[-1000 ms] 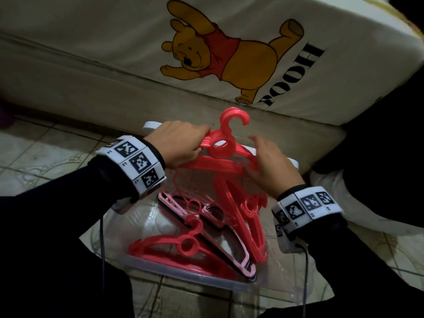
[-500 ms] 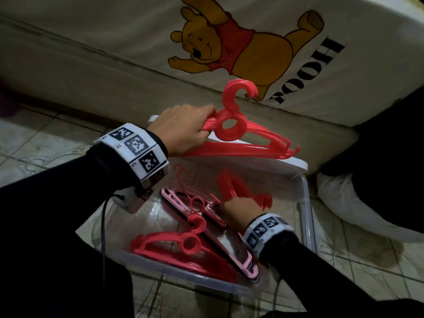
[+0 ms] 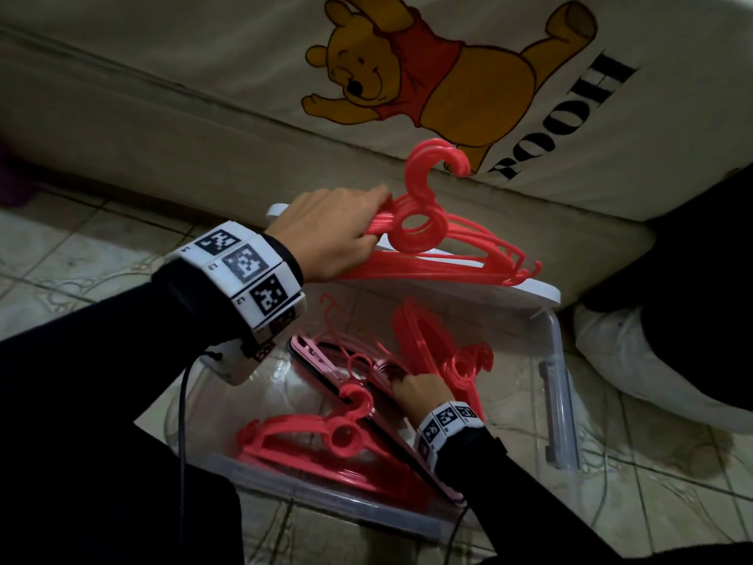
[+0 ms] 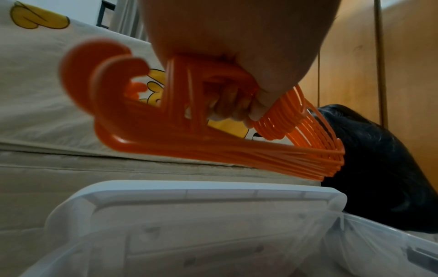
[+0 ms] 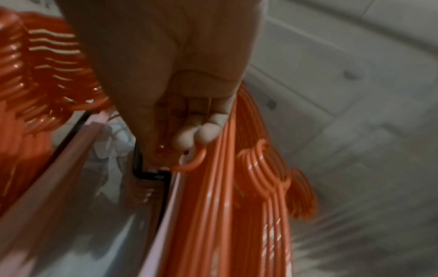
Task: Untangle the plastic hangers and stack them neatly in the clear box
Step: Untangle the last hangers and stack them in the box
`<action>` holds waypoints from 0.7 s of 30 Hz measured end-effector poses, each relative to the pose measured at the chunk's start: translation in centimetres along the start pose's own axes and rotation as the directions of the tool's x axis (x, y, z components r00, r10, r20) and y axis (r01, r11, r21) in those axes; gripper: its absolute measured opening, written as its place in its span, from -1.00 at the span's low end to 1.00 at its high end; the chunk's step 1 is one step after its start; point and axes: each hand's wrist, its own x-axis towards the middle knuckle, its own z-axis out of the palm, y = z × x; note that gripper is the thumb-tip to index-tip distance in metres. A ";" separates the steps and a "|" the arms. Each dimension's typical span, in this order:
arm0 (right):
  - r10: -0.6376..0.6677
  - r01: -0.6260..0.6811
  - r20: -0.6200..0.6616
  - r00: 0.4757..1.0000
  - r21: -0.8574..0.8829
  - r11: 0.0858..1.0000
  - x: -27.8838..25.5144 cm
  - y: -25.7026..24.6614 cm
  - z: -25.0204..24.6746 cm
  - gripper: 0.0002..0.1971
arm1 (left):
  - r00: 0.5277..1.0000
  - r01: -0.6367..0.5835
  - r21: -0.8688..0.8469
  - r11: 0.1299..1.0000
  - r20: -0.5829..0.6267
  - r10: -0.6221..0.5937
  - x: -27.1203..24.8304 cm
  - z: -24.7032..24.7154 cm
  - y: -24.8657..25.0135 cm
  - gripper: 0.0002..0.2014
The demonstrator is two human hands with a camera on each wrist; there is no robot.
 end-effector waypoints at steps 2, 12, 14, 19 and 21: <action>-0.065 0.063 -0.029 0.997 -0.074 0.995 -0.4 0.2 -1.2 -0.66 | 1.000 0.002 0.007 1.000 0.002 -0.002 0.0 -0.1 0.1 -0.81; -0.081 0.043 -0.239 0.968 -0.162 0.986 -4.6 2.6 -8.8 -0.72 | 0.999 0.024 0.023 0.999 -0.048 -0.023 0.0 -0.5 0.8 -0.74; -0.044 0.021 -0.296 0.954 -0.078 0.997 -5.9 3.2 -9.4 -0.74 | 0.998 0.044 0.022 0.999 -0.039 -0.043 0.1 -0.7 0.6 -0.76; 0.045 -0.005 -0.322 0.946 0.125 0.992 -8.6 3.5 -10.5 -0.75 | 0.996 0.084 0.013 0.996 0.004 -0.084 0.1 -0.6 -0.1 -0.79; 0.064 -0.004 -0.317 0.946 0.188 0.982 -9.6 3.7 -11.0 -0.78 | 0.994 0.106 -0.003 0.994 0.015 -0.106 0.1 -0.5 -0.2 -0.79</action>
